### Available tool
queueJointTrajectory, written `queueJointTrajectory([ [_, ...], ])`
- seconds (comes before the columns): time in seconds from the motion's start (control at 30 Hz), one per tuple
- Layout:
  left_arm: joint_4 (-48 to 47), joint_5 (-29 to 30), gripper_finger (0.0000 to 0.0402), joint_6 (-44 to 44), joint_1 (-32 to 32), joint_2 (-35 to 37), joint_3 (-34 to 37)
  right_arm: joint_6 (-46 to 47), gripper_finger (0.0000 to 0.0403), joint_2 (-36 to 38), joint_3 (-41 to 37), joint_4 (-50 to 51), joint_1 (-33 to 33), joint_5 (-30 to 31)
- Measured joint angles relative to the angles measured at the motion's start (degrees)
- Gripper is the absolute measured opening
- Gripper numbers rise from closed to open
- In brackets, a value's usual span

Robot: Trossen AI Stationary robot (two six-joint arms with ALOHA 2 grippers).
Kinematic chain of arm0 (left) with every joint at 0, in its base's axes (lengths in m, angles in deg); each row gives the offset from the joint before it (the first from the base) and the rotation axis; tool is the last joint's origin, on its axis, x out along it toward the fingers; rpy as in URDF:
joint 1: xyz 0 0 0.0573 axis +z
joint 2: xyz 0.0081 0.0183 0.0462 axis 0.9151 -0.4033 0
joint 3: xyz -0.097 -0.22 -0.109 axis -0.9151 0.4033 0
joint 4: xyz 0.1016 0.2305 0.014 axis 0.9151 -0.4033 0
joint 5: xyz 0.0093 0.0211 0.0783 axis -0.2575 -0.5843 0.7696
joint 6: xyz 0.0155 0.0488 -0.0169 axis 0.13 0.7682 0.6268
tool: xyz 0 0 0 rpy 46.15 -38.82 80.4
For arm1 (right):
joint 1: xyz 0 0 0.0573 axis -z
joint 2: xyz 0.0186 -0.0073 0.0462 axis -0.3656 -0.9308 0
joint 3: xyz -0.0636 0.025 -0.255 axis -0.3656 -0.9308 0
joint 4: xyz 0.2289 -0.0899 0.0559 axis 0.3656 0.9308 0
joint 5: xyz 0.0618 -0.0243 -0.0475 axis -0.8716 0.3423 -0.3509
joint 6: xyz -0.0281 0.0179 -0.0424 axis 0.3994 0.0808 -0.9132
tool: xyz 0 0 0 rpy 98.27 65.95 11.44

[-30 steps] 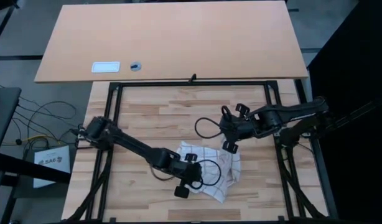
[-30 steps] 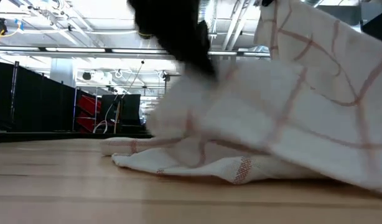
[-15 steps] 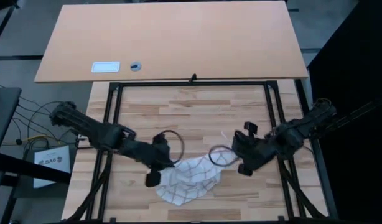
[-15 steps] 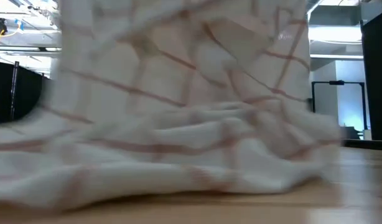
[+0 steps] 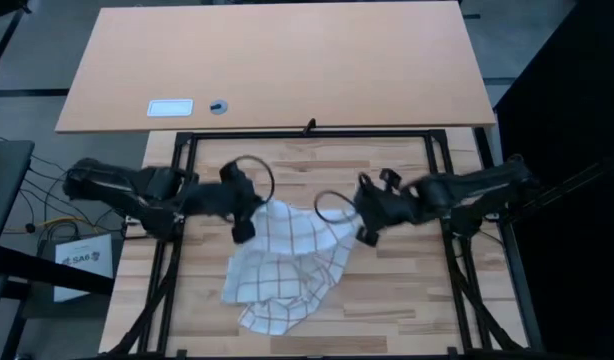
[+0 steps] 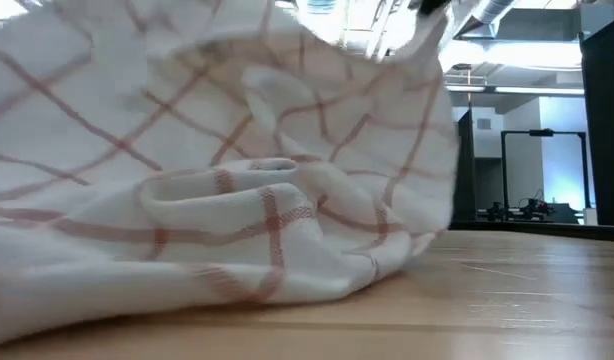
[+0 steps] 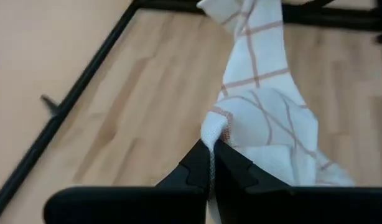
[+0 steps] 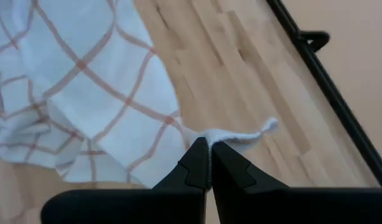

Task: Roll towel
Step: Prepare the white patterned towel

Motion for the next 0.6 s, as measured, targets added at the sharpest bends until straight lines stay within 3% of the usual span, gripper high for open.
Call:
queueJointTrajectory([
  [0.27, 16.3, -19.5, 0.0, 10.4, 20.9, 7.5, 21.2, -12.2, 0.0, -0.1, -11.9, -21.2, 17.3, -16.5],
  [0.43, 25.1, -23.3, 0.0, 17.1, 32.4, 7.7, 30.1, -16.3, 0.0, -0.1, -18.8, -30.1, 28.8, -22.5],
  [0.6, 30.8, -23.8, 0.0003, 22.1, 41.9, 4.8, 32.0, -18.4, 0.0001, -0.5, -23.6, -39.2, 40.0, -27.1],
])
